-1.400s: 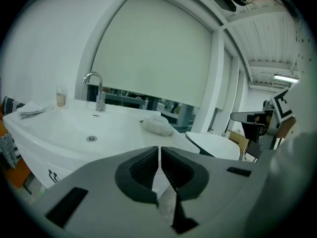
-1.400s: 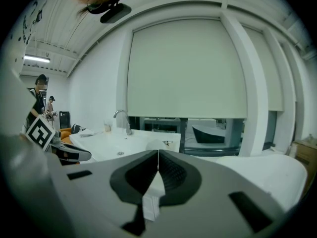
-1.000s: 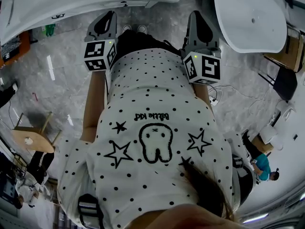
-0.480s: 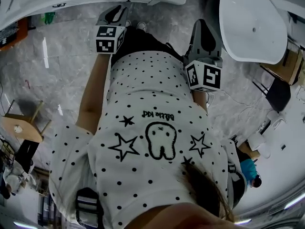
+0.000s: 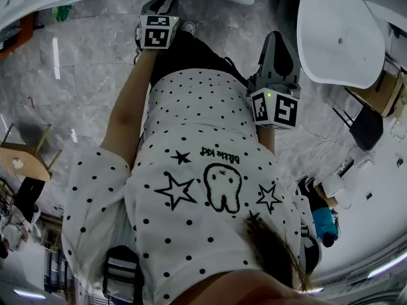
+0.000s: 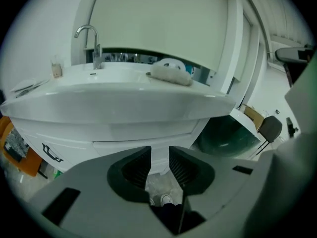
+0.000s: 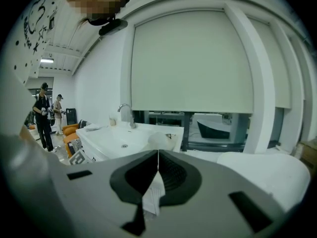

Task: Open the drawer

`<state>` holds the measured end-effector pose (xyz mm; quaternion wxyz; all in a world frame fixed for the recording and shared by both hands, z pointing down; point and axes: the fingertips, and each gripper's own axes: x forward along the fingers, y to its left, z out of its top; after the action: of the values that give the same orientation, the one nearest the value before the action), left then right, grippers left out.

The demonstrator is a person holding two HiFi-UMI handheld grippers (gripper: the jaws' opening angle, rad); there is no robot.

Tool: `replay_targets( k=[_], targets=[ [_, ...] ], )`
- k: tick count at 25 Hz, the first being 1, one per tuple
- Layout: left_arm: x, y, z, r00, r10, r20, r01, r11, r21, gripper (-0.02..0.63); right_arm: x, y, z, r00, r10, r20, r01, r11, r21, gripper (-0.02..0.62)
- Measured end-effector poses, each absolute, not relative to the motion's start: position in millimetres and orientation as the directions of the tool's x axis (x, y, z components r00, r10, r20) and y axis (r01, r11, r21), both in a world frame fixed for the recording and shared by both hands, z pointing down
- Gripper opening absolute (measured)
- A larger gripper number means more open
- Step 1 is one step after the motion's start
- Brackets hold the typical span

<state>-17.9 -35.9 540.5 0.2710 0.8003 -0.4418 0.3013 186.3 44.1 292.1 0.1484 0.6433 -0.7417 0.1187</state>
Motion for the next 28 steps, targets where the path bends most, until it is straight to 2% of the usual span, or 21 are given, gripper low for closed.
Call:
replay_targets(
  k=[7, 16, 28],
  targets=[
    [-23.3, -51.1, 599.3, 0.346, -0.547, 0.763, -0.908, -0.401, 0.124, 0.129, 167.0, 35.0, 305.5, -0.177, -0.896, 0.407, -0.982, 0.190, -0.009, 0.014],
    [-24.9, -61.3, 665.1, 0.311, -0.511, 0.801, -0.929, -0.342, 0.142, 0.134, 141.0, 28.1, 322.5, -0.230, -0.864, 0.449, -0.970, 0.239, -0.037, 0.014],
    [-21.4, -95.5, 711.6, 0.304, -0.513, 0.802, -0.935, -0.324, 0.147, 0.163, 134.7, 39.2, 365.0, -0.219, -0.810, 0.544, -0.972, 0.230, -0.047, 0.014]
  ],
)
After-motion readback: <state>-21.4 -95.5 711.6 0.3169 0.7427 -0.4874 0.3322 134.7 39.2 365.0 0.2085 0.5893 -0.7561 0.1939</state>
